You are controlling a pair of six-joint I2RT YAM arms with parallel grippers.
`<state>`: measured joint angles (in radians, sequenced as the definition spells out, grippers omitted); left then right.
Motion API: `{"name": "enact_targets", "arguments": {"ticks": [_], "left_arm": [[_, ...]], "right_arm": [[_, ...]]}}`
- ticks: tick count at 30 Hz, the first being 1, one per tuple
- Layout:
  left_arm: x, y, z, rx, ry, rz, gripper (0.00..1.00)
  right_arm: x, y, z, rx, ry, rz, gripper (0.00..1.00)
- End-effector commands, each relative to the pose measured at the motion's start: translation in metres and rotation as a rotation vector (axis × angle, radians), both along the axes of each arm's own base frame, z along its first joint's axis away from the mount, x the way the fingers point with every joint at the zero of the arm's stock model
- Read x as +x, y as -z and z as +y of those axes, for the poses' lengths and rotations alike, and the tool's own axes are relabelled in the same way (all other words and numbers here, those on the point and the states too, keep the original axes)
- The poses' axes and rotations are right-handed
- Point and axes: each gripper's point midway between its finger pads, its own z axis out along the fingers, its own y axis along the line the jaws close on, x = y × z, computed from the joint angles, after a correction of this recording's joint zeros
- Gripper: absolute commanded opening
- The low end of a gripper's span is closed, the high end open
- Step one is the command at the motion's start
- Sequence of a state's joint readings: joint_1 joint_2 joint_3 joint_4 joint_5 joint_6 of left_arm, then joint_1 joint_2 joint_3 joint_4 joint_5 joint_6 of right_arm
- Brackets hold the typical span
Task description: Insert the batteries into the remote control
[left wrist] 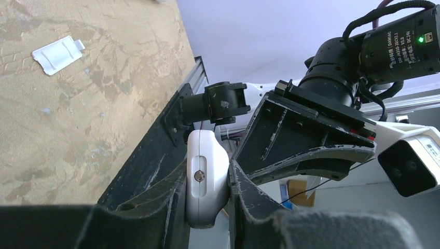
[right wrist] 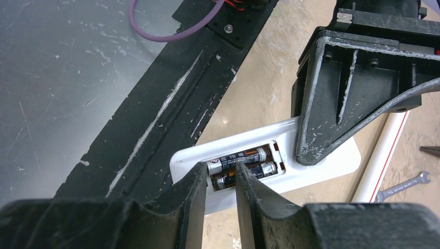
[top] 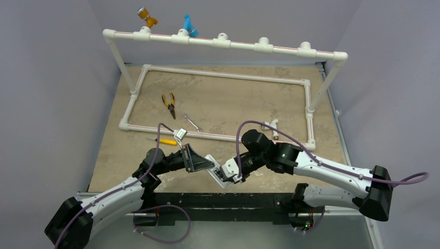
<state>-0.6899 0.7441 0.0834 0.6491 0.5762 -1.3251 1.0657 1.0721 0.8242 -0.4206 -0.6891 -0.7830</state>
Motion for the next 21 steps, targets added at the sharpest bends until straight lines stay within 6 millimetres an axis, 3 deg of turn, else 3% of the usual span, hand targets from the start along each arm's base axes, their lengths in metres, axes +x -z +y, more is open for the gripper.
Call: {"name": "enact_targets", "arguments": {"ticks": [1, 12, 21], "left_arm": [[-0.002, -0.015, -0.001, -0.048, 0.014, -0.05, 0.0], [-0.002, -0.015, -0.001, -0.049, 0.009, -0.049, 0.0], [0.0, -0.012, 0.0, -0.045, -0.003, -0.039, 0.0]], "right_arm": [[0.007, -0.007, 0.008, 0.031, 0.022, -0.012, 0.25], [0.009, -0.006, 0.014, 0.03, 0.025, 0.003, 0.22], [0.014, -0.001, 0.019, 0.005, 0.056, 0.027, 0.13]]}}
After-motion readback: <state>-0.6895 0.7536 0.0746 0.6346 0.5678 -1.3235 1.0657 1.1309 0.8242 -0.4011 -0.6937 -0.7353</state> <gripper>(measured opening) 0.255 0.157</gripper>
